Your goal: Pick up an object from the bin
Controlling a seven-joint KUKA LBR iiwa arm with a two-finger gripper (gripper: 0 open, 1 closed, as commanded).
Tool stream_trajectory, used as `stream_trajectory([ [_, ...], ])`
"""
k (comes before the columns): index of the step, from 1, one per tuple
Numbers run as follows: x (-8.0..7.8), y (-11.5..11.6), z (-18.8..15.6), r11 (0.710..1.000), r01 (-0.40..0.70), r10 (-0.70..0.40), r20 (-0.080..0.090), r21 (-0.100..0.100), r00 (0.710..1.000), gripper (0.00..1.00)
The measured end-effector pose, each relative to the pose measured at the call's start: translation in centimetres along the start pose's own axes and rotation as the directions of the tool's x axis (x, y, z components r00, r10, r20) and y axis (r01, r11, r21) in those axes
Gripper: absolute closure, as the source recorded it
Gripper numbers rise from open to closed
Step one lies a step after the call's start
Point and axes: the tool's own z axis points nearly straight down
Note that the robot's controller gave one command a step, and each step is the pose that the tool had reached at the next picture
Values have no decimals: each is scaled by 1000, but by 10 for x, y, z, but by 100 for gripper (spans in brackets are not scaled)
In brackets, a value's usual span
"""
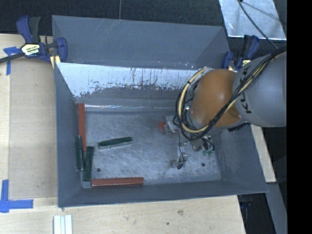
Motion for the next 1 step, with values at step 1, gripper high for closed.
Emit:
stream_trajectory([
  [1,-5,-78,-27,993,-121,121,2,5,993,0],
])
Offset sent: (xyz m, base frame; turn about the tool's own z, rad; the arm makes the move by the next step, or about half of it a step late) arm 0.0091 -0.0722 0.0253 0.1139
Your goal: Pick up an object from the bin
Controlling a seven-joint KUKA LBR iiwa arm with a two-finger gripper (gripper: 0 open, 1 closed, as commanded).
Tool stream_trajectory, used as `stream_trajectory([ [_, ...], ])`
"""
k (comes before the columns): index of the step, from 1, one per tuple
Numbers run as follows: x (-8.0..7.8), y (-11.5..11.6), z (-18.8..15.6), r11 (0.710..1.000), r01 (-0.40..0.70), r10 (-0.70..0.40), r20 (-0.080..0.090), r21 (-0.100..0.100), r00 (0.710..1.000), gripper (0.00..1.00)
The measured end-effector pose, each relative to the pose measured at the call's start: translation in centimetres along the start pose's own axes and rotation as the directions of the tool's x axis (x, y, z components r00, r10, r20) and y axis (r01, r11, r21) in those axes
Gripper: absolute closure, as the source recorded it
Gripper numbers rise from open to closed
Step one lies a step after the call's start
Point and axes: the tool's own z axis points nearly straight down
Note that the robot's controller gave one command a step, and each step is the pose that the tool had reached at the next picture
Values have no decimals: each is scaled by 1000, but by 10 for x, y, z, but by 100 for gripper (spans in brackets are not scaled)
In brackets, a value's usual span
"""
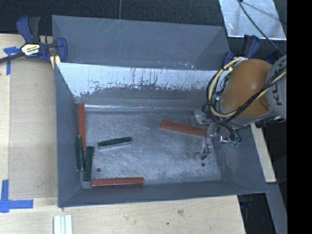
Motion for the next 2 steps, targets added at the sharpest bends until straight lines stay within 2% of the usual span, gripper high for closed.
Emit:
stream_trajectory([
  [1,1,4,1,1000,5,-5,-3,-4,1000,100],
  [2,1,4,1,1000,5,-5,-3,-4,1000,0],
])
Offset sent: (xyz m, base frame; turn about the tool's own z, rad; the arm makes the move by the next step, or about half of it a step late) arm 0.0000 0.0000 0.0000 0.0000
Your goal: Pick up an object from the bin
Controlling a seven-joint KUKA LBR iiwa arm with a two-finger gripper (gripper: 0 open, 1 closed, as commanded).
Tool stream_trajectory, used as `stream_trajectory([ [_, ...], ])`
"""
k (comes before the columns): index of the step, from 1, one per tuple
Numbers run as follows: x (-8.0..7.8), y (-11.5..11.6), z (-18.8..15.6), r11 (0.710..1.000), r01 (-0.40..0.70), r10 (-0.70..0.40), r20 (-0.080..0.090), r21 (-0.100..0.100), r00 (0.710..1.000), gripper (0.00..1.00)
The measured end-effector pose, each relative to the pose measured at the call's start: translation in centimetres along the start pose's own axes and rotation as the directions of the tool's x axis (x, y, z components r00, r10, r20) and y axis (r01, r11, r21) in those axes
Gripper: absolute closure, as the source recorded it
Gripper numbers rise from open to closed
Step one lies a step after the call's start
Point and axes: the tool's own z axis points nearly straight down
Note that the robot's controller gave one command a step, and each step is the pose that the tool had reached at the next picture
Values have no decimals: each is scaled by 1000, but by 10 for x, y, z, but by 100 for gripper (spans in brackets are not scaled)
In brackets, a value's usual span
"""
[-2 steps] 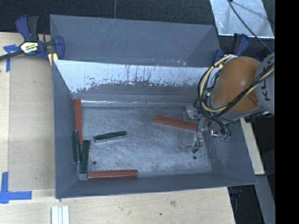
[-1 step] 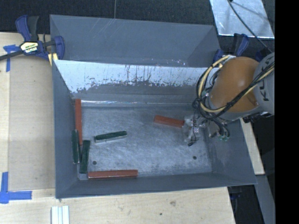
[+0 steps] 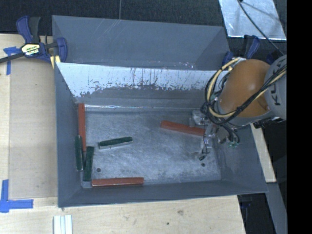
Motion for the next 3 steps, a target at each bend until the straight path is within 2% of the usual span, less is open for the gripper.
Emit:
stream_trajectory([
  [1,0,0,0,1000,-1,1,0,0,1000,100],
  [2,0,0,0,1000,-1,1,0,0,1000,0],
  [3,0,0,0,1000,-1,1,0,0,1000,100],
])
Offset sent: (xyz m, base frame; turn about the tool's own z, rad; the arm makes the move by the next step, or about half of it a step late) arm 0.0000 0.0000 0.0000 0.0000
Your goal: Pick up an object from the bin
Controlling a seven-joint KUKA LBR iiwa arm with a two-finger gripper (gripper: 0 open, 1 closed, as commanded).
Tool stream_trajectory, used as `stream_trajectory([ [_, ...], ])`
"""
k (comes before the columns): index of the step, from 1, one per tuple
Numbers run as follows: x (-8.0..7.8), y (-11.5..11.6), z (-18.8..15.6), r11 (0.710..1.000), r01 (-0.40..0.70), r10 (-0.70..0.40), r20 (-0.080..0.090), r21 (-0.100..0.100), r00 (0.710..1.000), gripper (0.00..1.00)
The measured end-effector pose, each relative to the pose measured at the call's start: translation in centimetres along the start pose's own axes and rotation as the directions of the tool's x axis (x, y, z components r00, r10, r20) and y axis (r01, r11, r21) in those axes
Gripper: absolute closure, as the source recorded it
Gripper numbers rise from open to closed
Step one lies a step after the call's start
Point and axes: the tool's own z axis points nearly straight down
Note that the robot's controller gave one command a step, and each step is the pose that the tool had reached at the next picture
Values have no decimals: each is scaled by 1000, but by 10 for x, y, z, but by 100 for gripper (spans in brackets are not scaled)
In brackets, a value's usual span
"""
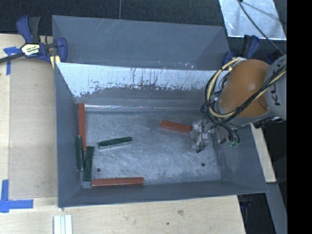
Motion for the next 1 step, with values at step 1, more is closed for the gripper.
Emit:
stream_trajectory([
  [1,0,0,0,1000,0,0,0,0,1000,0],
])
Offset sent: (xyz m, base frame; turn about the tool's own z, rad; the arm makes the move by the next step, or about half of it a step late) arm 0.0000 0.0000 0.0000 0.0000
